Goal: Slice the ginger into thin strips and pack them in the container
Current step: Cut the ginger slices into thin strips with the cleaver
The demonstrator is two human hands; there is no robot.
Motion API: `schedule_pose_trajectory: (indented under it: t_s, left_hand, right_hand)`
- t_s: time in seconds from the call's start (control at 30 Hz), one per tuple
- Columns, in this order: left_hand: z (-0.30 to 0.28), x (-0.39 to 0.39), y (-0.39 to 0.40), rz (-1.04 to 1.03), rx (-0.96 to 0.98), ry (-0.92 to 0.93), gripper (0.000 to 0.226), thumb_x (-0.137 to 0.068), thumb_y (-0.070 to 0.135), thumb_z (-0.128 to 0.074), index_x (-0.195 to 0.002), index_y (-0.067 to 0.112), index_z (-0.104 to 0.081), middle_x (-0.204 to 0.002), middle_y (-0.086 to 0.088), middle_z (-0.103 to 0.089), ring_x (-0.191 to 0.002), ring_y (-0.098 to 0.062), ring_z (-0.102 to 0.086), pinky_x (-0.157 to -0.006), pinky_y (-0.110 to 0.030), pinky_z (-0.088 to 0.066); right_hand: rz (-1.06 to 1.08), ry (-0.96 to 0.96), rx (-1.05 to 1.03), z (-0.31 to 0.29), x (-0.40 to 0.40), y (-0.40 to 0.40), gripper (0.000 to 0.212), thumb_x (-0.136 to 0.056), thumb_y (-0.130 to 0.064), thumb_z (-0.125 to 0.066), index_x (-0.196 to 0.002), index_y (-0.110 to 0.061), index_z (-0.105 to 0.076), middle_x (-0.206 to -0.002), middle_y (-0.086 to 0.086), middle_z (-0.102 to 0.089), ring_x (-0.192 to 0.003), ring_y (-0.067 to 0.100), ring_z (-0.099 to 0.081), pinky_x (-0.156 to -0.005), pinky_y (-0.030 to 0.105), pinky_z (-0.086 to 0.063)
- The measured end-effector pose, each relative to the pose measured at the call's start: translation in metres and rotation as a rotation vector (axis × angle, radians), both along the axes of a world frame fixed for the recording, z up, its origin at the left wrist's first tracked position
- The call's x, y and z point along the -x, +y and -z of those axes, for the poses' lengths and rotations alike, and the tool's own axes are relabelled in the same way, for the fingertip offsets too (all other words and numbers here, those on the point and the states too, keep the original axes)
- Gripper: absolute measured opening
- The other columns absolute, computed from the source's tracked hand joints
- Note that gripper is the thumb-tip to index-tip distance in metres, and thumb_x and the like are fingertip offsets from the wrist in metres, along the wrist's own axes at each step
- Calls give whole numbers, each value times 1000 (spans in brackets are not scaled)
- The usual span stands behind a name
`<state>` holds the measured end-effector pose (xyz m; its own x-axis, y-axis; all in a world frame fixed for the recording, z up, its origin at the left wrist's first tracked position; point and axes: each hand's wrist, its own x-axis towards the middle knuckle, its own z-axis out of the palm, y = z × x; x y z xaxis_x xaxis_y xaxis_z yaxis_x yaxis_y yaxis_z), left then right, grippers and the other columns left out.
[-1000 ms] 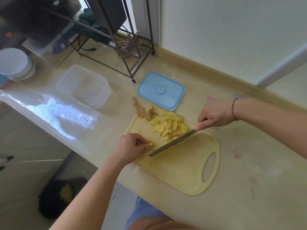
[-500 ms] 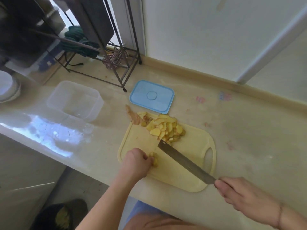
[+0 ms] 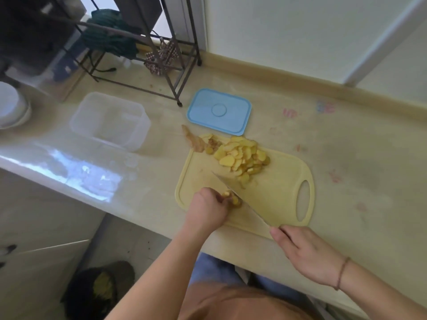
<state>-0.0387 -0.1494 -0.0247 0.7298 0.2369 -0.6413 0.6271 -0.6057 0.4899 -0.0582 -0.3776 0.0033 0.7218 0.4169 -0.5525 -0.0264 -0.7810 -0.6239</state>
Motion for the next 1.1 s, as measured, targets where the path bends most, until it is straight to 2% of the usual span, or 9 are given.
schedule_pose_trajectory:
  t_s: [0.17, 0.23, 0.3, 0.37, 0.47, 0.67, 0.8, 0.87, 1.1]
  left_hand:
    - [3, 4, -3, 80, -100, -62, 37, -97, 36, -57, -67, 13, -57, -62, -1, -55, -58, -15, -50, -53, -29, -41]
    - [5, 12, -3, 143, -160, -161, 35, -97, 40, -56, -68, 18, -56, -64, 3, -55, -60, -13, -52, -56, -30, -45]
    - [15, 25, -4, 178, -262, -496, 22, -93, 38, -61, -83, 19, -65, -78, 5, -60, -73, -13, -57, -65, -29, -50]
    - [33, 37, -8, 225, -321, -841, 17, -90, 28, -67, -95, 12, -72, -95, -2, -64, -86, -18, -58, -73, -27, -51]
    - [54, 44, -13, 272, -311, -1034, 18, -94, 18, -66, -104, 6, -75, -109, -7, -64, -95, -28, -61, -83, -34, -52]
    - [56, 45, -16, 270, -321, -1075, 13, -86, 3, -72, -98, 1, -77, -104, -12, -71, -99, -31, -65, -86, -39, -54]
    - [55, 48, -15, 276, -310, -1040, 10, -91, 5, -67, -91, 1, -76, -93, -11, -69, -92, -32, -65, -80, -39, -55]
    - [55, 48, -15, 275, -306, -1015, 14, -95, 8, -64, -93, 2, -77, -95, -11, -69, -93, -33, -66, -79, -39, -54]
    - [51, 45, -21, 277, -323, -1029, 12, -83, 4, -77, -94, 2, -78, -102, -11, -71, -101, -29, -63, -85, -37, -54]
  right_hand:
    - [39, 173, -21, 0, -25, -7, 67, -77, -81, -25, -63, -17, -40, -50, -3, -38, -44, 12, -39, -48, 30, -36]
    - [14, 207, -23, 1, -32, -8, 64, -78, -77, -28, -63, -16, -40, -49, -3, -38, -42, 14, -39, -47, 31, -36]
    - [-24, 112, 1, 2, -32, -6, 71, -79, -80, -20, -60, -15, -41, -49, -1, -42, -44, 8, -39, -51, 29, -37]
    - [-21, 29, -6, 5, -28, -4, 77, -76, -85, -16, -59, -14, -42, -50, -2, -48, -47, 9, -43, -51, 25, -36]
    - [-25, -33, -9, 6, -18, -1, 72, -77, -83, -15, -61, -19, -43, -51, -8, -51, -49, 11, -46, -50, 24, -33]
    - [-42, -58, 4, 5, -11, -5, 79, -71, -89, -9, -64, -17, -40, -56, -4, -54, -52, 14, -50, -52, 30, -36]
    - [-56, -78, 23, 3, -12, -8, 75, -68, -91, -4, -75, -27, -43, -59, -7, -54, -56, 15, -49, -54, 29, -37]
    - [-68, -74, 23, 2, -13, -8, 74, -68, -90, -5, -75, -27, -44, -59, -7, -54, -56, 15, -49, -55, 29, -37]
    - [-69, -73, 37, -3, -16, -5, 76, -68, -90, -5, -77, -26, -44, -61, -7, -55, -57, 14, -51, -57, 30, -38]
